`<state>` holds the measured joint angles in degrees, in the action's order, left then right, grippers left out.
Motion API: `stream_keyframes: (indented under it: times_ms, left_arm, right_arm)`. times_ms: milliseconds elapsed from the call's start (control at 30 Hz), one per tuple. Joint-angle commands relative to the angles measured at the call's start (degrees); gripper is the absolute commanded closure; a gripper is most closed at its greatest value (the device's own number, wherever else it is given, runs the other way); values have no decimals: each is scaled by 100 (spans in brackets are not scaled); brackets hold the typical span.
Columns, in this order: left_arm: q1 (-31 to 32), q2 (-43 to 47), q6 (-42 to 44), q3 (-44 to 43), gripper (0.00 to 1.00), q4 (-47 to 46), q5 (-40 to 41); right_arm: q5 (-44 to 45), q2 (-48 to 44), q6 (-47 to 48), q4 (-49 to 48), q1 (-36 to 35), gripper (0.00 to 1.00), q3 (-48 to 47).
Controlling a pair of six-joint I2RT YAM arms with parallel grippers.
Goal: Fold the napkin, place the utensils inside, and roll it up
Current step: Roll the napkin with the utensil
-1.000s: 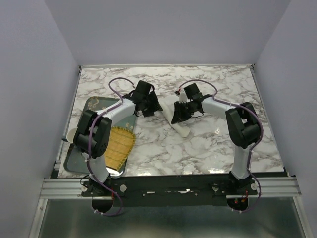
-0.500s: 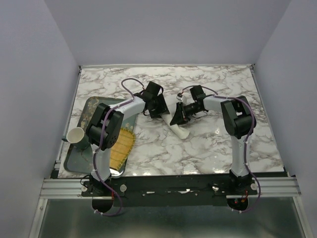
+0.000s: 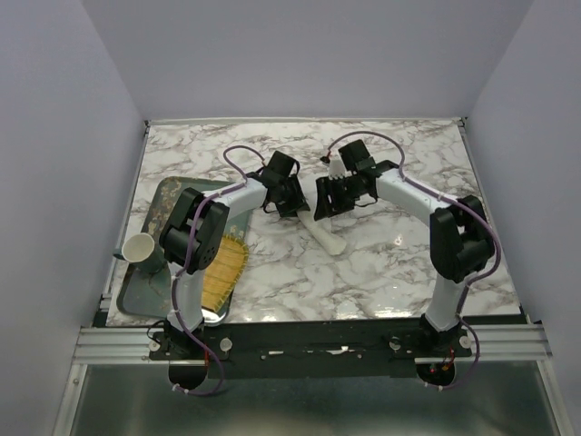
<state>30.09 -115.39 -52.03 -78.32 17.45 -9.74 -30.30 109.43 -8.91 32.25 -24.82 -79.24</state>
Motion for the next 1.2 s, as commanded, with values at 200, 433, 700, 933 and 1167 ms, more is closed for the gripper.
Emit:
stream_keyframes:
  times_ms: [200,433,700,933,1167]
  left_arm:
    - [-29,61,-79,124,52,188,-72]
    - [-55,79,-176,195,53,118,-125]
    - [-73,52,-185,186,53,109,-221]
    - [-99,-9,-176,89,53,135,-353]
    - [-126,17,-71,37,48,153,-406]
  right_arm:
    - [3644,-203,-357,264,-1543,39,-118]
    - [4085,34,-287,-52,-1921,38,-65]
    - [4664,254,-155,-254,-2176,34,93]
    - [5807,457,91,-473,-2413,34,312]
    - [6151,421,144,-878,-2405,36,577]
